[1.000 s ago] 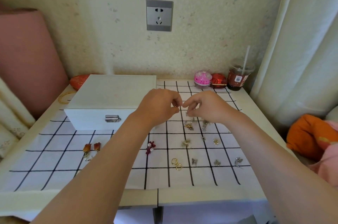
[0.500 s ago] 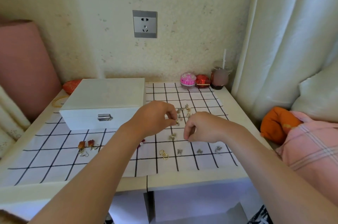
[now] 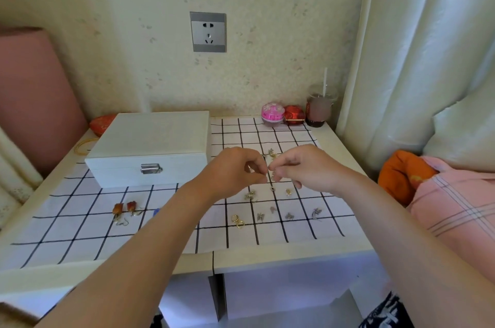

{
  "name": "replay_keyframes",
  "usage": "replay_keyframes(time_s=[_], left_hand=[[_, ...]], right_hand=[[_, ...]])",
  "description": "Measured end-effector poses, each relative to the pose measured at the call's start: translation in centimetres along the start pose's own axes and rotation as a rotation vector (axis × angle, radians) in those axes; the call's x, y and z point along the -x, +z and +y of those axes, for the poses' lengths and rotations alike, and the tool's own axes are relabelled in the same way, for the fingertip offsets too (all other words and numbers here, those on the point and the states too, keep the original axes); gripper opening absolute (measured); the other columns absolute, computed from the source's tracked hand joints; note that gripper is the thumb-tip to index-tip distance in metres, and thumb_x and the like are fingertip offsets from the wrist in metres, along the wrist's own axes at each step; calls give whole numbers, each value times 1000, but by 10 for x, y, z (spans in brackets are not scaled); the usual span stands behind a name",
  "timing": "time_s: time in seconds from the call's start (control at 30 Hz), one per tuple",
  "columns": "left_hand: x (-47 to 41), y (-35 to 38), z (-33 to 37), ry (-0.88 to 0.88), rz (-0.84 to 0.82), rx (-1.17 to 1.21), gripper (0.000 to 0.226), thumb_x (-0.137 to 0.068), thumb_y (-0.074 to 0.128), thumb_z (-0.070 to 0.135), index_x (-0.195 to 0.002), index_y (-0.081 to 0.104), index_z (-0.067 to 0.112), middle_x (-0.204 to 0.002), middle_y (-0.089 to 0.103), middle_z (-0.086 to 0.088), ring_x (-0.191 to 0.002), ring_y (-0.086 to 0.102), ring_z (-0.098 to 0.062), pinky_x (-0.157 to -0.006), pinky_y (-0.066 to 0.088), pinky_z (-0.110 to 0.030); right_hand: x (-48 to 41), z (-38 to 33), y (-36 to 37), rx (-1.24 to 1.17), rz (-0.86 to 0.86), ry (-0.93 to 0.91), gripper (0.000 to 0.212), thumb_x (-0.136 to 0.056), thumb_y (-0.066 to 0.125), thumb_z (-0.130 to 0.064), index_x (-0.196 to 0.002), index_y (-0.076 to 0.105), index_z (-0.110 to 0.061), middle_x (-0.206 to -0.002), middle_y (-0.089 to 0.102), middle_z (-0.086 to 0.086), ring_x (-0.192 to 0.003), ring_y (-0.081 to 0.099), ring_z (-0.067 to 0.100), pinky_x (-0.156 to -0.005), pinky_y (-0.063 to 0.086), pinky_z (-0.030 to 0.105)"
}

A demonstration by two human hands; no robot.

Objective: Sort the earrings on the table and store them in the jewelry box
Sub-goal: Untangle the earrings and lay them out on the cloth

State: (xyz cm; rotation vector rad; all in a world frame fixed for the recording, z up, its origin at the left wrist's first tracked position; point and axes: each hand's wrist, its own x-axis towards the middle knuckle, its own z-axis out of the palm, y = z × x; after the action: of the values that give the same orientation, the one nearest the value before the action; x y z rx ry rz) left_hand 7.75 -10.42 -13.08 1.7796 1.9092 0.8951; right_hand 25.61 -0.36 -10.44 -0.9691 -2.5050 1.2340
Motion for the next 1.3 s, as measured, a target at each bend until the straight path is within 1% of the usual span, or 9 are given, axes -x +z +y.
replay_keyframes(time_s=[0.13,0.27,0.4,0.5,0.6,0.7,0.9,1.13,1.3], left_hand=[[3,6,9,60,110,-45,22,-79,81,33,-92,62,30,-81,72,16,-70,64,-3,-72,57,-36],[7,10,17,98,214,-194,31,-79,78,43,-99,57,32,-81,72,17,-67,62,-4,-66,55,-32],[12,14,26,137,167,-326,37,-79,76,47,-106,58,30,-86,73,16,-69,62,-5,-65,53,-29],[15,17,28,126,50,-335,36,-81,73,51,-109,58,35,-91,72,20,-74,62,-1,-67,51,-25],[17,20,22,97,-96,-384,22,-90,68,38,-111,64,35,-101,65,20,-90,59,-3,-72,45,-22],[18,26,18,125,-119,-472,15,-92,63,38,-106,71,37,-98,57,20,-97,49,-4,-72,36,-21],[12,33,25,121,-158,-556,18,-89,63,44,-100,76,36,-96,65,19,-95,55,-6,-78,42,-25],[4,39,31,103,-182,-649,15,-85,63,43,-93,75,37,-88,72,19,-85,62,-3,-85,45,-25],[-2,42,30,90,-208,-625,15,-86,66,42,-95,75,34,-88,73,16,-84,64,-4,-76,44,-24]], right_hand=[[3,-4,1,-238,-5,155,25,-90,69,-41,-98,77,-19,-92,77,-1,-60,51,13,-45,32,20],[8,0,7,-318,33,199,15,-82,80,-31,-93,78,-19,-95,77,4,-57,50,13,-47,26,22],[19,1,11,-302,52,214,9,-86,75,-25,-91,78,-18,-88,78,1,-53,51,13,-49,28,24],[25,5,10,-173,60,184,8,-86,72,-20,-83,79,-18,-78,76,-6,-53,56,12,-48,34,20],[27,15,7,37,7,155,9,-82,75,-24,-74,79,-25,-75,75,-6,-56,64,11,-60,50,25],[27,27,3,188,-71,132,9,-81,78,-22,-74,80,-28,-79,75,-15,-68,68,3,-68,59,26],[23,38,-1,301,-142,92,10,-80,81,-21,-88,81,-26,-88,75,-18,-83,68,0,-80,58,25],[21,42,-15,267,-205,108,37,-84,67,5,-105,76,-25,-95,75,-7,-85,68,4,-70,52,15],[22,33,-9,345,-237,90,33,-81,77,-9,-108,75,-28,-96,72,-10,-86,67,6,-77,55,23]])
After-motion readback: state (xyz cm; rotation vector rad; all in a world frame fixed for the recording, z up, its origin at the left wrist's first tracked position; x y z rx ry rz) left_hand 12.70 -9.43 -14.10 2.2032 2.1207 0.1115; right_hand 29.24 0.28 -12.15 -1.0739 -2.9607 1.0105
